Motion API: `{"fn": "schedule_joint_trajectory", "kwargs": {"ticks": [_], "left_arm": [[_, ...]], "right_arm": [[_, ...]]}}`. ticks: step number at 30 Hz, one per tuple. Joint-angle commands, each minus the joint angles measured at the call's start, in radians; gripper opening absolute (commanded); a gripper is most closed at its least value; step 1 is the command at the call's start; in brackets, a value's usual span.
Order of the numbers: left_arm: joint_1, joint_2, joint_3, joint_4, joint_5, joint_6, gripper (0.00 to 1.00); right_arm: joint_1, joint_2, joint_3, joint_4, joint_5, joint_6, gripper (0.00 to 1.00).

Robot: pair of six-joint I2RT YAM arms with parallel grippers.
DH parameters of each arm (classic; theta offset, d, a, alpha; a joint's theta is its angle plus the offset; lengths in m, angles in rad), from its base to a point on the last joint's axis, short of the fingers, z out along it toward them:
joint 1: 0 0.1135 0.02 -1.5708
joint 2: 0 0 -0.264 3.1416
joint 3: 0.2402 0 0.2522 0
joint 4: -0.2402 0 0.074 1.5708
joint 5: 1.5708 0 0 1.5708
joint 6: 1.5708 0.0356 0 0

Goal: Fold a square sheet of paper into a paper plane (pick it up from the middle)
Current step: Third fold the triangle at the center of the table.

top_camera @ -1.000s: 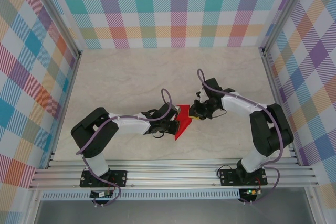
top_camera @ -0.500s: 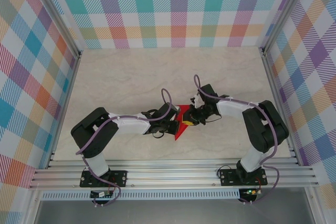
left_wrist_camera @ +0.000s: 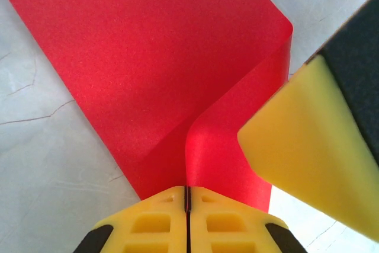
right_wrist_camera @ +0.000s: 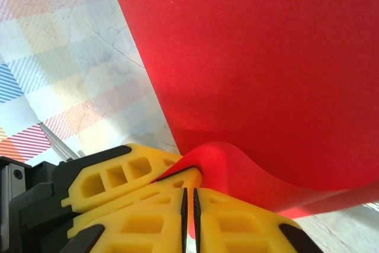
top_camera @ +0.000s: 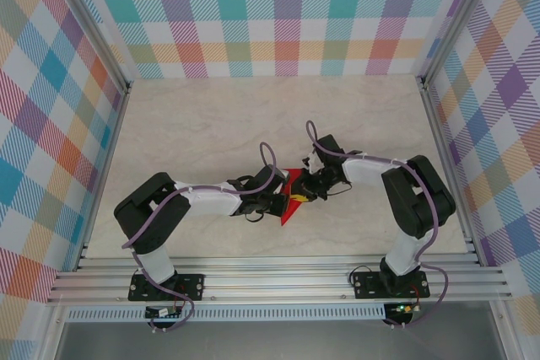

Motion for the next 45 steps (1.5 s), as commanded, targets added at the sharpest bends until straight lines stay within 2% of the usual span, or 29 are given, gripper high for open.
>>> {"fn": "schedule_joint_trajectory", "kwargs": {"ticks": [1,7,14,25,32,38,42,45], "left_arm": [[0.009,0.026,0.009,-0.039,0.008,0.014,0.07],[0.010,0.023,0.006,-0.054,-0.005,0.020,0.07],[0.009,0.024,0.015,-0.070,-0.018,0.030,0.07],[0.010,0.026,0.013,-0.065,0.002,0.033,0.07],[0.009,0.029,0.017,-0.063,0.009,0.033,0.07],[0.009,0.032,0.024,-0.073,0.009,0.039,0.07],[0.009,0.029,0.024,-0.074,0.013,0.038,0.07],[0.009,0.027,0.026,-0.073,0.013,0.038,0.07]], "right_arm": [[0.009,0.029,0.011,-0.036,0.027,-0.019,0.14],[0.005,0.052,-0.023,-0.034,0.093,-0.051,0.14],[-0.001,0.084,-0.038,-0.015,0.106,-0.056,0.14],[-0.048,-0.053,-0.023,-0.049,0.096,-0.064,0.16],[-0.067,0.026,-0.013,-0.028,0.108,-0.065,0.15],[-0.067,0.054,-0.010,-0.098,0.210,-0.076,0.14],[-0.067,-0.012,0.000,-0.121,0.202,-0.076,0.15],[-0.067,-0.048,0.018,-0.109,0.148,-0.068,0.15]]}}
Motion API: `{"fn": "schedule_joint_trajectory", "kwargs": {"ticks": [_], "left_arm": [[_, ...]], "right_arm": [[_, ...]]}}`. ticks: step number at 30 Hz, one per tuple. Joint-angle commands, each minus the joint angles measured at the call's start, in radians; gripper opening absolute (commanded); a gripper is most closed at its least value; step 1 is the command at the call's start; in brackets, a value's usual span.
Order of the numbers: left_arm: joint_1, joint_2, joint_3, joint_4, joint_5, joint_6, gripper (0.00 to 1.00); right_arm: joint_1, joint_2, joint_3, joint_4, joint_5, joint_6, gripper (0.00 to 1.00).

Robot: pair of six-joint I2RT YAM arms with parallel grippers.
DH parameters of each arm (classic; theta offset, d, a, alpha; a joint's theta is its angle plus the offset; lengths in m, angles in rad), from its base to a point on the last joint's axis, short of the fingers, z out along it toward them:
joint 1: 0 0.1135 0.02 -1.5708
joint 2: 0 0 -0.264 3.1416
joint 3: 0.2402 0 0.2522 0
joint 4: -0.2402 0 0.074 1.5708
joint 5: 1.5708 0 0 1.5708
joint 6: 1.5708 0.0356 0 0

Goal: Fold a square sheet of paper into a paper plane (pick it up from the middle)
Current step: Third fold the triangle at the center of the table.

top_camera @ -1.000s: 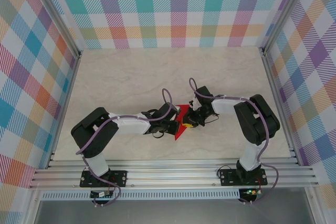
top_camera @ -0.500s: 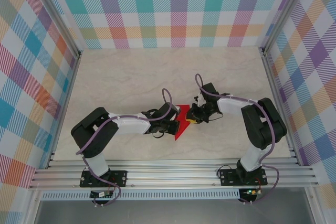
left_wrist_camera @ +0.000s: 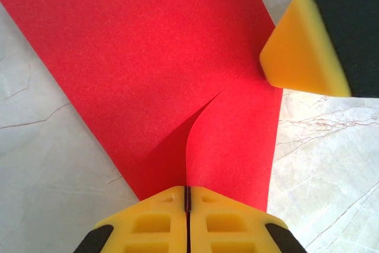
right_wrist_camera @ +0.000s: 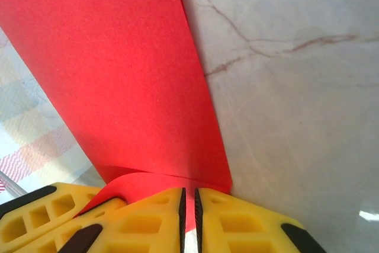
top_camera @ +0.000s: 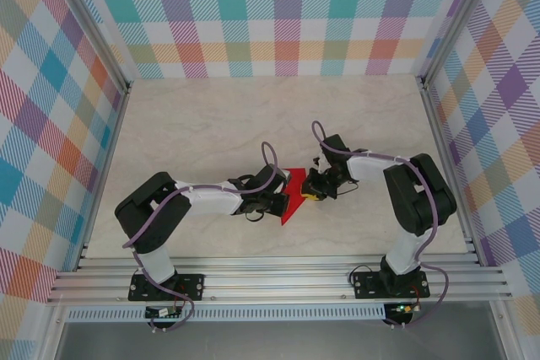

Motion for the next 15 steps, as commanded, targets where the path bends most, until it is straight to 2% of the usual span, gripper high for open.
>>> {"fn": "schedule_joint_trajectory", "kwargs": {"ticks": [1,3,7,15], "left_arm": [[0.010,0.021,0.013,-0.052,0.011,0.018,0.07],[0.009,0.022,0.016,-0.052,0.013,0.018,0.07],[0.008,0.027,0.019,-0.049,0.015,0.016,0.07],[0.010,0.021,0.014,-0.050,0.016,0.015,0.07]], "right_arm": [[-0.001,-0.053,0.024,-0.017,-0.033,0.001,0.15],[0.001,-0.047,0.026,0.017,-0.073,0.017,0.16],[0.001,-0.002,0.024,0.039,-0.071,0.024,0.16],[0.000,0.063,0.024,-0.024,0.058,-0.006,0.15]]}}
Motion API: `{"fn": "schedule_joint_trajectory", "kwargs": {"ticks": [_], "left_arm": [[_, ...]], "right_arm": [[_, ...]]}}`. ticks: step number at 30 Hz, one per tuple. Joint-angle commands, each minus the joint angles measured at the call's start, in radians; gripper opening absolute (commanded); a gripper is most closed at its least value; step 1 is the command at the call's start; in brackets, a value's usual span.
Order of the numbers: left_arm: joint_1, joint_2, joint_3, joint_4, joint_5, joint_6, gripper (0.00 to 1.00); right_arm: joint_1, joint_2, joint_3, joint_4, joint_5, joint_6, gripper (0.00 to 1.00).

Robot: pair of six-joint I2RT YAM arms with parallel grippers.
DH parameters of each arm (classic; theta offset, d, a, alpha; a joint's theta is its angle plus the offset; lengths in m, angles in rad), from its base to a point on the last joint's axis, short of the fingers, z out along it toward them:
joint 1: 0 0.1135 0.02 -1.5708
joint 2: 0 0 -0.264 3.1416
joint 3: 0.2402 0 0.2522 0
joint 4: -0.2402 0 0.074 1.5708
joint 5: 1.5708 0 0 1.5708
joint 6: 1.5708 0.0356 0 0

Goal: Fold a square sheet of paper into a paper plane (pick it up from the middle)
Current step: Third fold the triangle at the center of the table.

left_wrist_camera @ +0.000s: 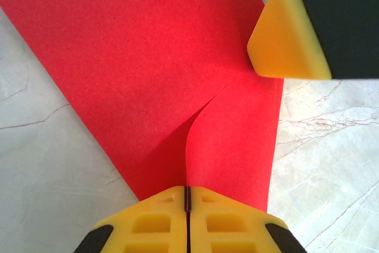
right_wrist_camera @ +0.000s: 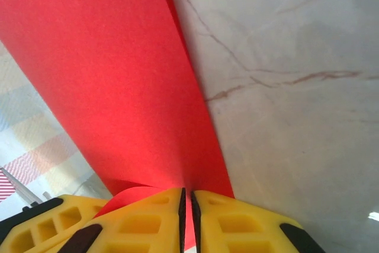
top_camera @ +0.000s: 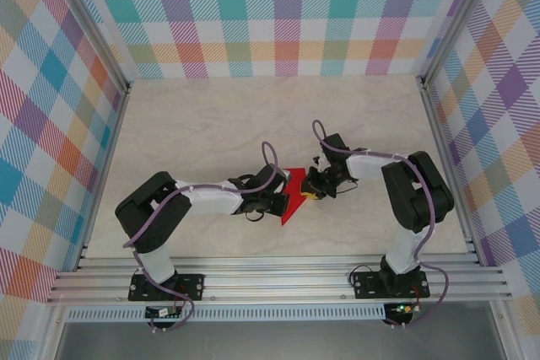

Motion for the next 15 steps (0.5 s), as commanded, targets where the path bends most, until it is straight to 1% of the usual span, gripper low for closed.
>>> {"fn": "schedule_joint_trajectory", "kwargs": {"ticks": [1,5,9,11,15], "left_arm": [[0.008,0.016,0.007,-0.042,0.012,0.010,0.07],[0.008,0.015,0.007,-0.042,0.008,0.010,0.07],[0.009,0.018,0.004,-0.031,0.012,0.007,0.06],[0.009,0.019,0.009,-0.030,0.016,0.009,0.06],[0.010,0.021,0.016,-0.028,0.021,0.014,0.06]], "right_arm": [[0.002,0.015,0.006,-0.047,0.067,-0.022,0.15],[0.003,-0.077,-0.024,-0.015,0.011,-0.010,0.15],[0.008,-0.153,-0.094,0.082,-0.084,0.050,0.14],[0.024,-0.168,-0.134,0.139,-0.118,0.095,0.14],[0.070,-0.160,-0.162,0.213,-0.135,0.155,0.13]]}}
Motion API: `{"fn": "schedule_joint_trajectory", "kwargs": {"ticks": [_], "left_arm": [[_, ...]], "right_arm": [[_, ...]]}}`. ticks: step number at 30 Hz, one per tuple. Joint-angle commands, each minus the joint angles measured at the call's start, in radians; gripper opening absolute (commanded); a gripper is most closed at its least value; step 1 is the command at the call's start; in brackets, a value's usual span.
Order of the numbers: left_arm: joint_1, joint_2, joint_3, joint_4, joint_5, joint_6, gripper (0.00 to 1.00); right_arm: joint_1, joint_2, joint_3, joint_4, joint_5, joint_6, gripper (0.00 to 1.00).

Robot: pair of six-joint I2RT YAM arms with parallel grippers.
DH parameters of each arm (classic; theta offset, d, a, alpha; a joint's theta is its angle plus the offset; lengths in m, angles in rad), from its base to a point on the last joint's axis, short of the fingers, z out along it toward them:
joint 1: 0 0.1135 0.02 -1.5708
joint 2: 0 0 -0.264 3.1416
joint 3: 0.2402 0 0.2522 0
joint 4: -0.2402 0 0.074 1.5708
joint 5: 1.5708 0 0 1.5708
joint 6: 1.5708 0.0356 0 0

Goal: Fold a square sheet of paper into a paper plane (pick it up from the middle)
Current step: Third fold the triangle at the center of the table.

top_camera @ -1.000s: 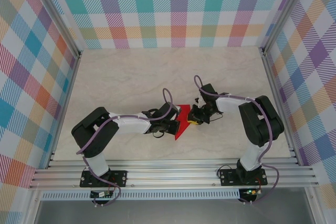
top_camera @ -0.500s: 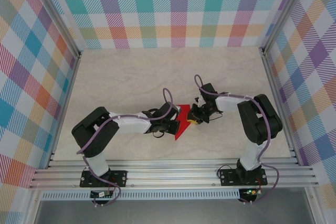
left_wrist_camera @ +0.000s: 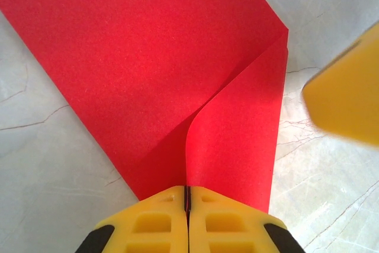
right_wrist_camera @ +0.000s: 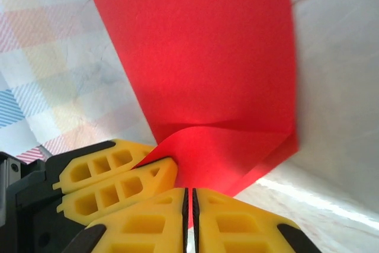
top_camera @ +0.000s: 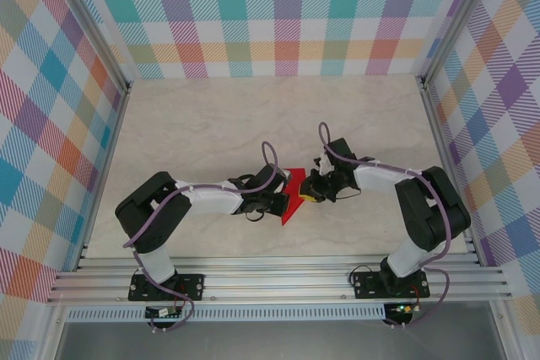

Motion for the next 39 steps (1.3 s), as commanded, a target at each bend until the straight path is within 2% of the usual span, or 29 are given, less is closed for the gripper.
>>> {"fn": "schedule_joint_trajectory", "kwargs": {"ticks": [1,13,27,39], "left_arm": [[0.009,0.021,0.019,-0.030,0.021,0.016,0.06],[0.009,0.020,0.026,-0.039,0.026,0.024,0.06],[0.021,0.004,0.063,-0.078,0.022,0.076,0.07],[0.030,0.053,0.047,-0.051,0.038,0.087,0.08]], "right_arm": [[0.042,0.006,-0.024,0.099,-0.052,0.075,0.13],[0.063,0.092,-0.043,0.157,-0.017,0.120,0.11],[0.061,0.126,-0.036,0.093,0.059,0.069,0.11],[0.061,0.101,-0.027,0.100,0.018,0.068,0.13]]}}
